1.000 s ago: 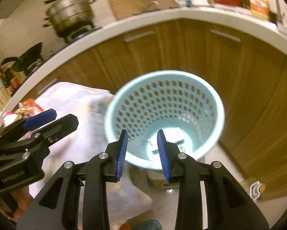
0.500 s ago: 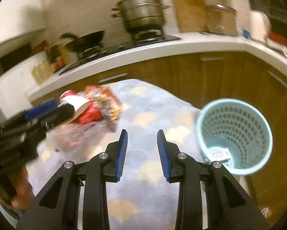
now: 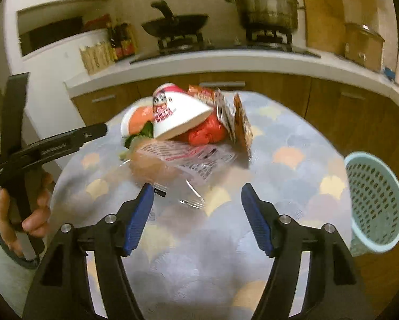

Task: Collect trash
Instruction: 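Move both tools back over the trash pile on the table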

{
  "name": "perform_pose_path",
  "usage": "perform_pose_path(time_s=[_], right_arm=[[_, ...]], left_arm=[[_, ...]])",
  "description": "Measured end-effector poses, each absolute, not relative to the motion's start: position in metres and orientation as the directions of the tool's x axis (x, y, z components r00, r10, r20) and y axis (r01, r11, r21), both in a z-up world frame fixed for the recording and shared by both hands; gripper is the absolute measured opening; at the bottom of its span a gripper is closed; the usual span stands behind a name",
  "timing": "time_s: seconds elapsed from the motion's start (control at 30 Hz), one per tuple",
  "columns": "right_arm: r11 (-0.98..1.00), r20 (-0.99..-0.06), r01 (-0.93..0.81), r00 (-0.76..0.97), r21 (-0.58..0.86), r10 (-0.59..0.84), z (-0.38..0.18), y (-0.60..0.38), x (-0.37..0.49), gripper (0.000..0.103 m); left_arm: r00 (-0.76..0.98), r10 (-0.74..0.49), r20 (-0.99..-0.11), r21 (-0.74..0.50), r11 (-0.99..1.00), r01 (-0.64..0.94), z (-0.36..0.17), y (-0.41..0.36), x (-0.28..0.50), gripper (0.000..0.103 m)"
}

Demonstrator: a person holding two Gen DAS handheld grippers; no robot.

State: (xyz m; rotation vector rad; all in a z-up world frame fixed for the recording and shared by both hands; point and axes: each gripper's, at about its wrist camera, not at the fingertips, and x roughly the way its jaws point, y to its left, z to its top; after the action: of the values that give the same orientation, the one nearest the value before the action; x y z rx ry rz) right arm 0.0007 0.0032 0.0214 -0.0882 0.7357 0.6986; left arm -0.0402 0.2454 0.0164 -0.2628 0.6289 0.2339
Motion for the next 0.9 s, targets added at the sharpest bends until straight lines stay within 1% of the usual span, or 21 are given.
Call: perform_pose_path(time_s=[0.1, 0.17, 0.23, 0.33, 0.53, 0.6, 0.63, 0.7, 0.73, 0.77, 0.9], right_arm=[[0.778, -0.655, -0.568, 0.484, 0.270, 0.581, 0.019, 0.006, 0.019, 0.070], [0.795, -0.665, -0.532, 0.484, 0.292, 0.569, 0.019, 0.010, 0.033, 0.074], [0.802, -0.685, -0.516, 0.468, 0.302, 0.559, 0.015, 0.015, 0.042, 0.075], [0.798, -0.722, -0.472, 0.391, 0.375, 0.571, -0.006, 0.022, 0.058, 0.075], [0.777, -0.737, -0.421, 0.299, 0.468, 0.606, -0.034, 0.027, 0.073, 0.075], [0.789, -0.745, -0.422, 0.312, 0.447, 0.589, -0.034, 0.028, 0.070, 0.076], [0.791, -0.744, -0.451, 0.333, 0.414, 0.579, -0.029, 0.028, 0.063, 0.076], [0.791, -0.737, -0.512, 0.379, 0.335, 0.559, -0.019, 0.031, 0.047, 0.081], [0.790, -0.730, -0.547, 0.416, 0.276, 0.543, -0.013, 0.034, 0.035, 0.086], [0.787, -0.722, -0.570, 0.439, 0.236, 0.534, -0.009, 0.038, 0.026, 0.087], [0.760, -0.705, -0.640, 0.485, 0.117, 0.517, -0.003, 0.057, -0.001, 0.087]], left_arm=[[0.787, 0.132, -0.602, -0.175, 0.940, -0.292, 0.014, 0.250, -0.035, 0.068], [0.785, 0.126, -0.607, -0.179, 0.940, -0.289, 0.012, 0.251, -0.032, 0.068], [0.787, 0.122, -0.605, -0.183, 0.941, -0.286, 0.010, 0.254, -0.033, 0.068], [0.787, 0.106, -0.608, -0.191, 0.942, -0.274, 0.006, 0.255, -0.034, 0.068], [0.778, 0.080, -0.623, -0.185, 0.951, -0.246, -0.002, 0.251, -0.031, 0.068], [0.775, 0.072, -0.628, -0.181, 0.955, -0.235, -0.005, 0.250, -0.031, 0.068], [0.774, 0.066, -0.630, -0.178, 0.958, -0.226, -0.006, 0.249, -0.031, 0.068], [0.773, 0.058, -0.631, -0.182, 0.958, -0.220, -0.009, 0.250, -0.032, 0.068], [0.771, 0.054, -0.634, -0.191, 0.955, -0.225, -0.012, 0.253, -0.032, 0.068], [0.770, 0.054, -0.636, -0.197, 0.953, -0.230, -0.013, 0.254, -0.032, 0.068], [0.768, 0.043, -0.639, -0.222, 0.945, -0.238, -0.016, 0.257, -0.032, 0.068]])
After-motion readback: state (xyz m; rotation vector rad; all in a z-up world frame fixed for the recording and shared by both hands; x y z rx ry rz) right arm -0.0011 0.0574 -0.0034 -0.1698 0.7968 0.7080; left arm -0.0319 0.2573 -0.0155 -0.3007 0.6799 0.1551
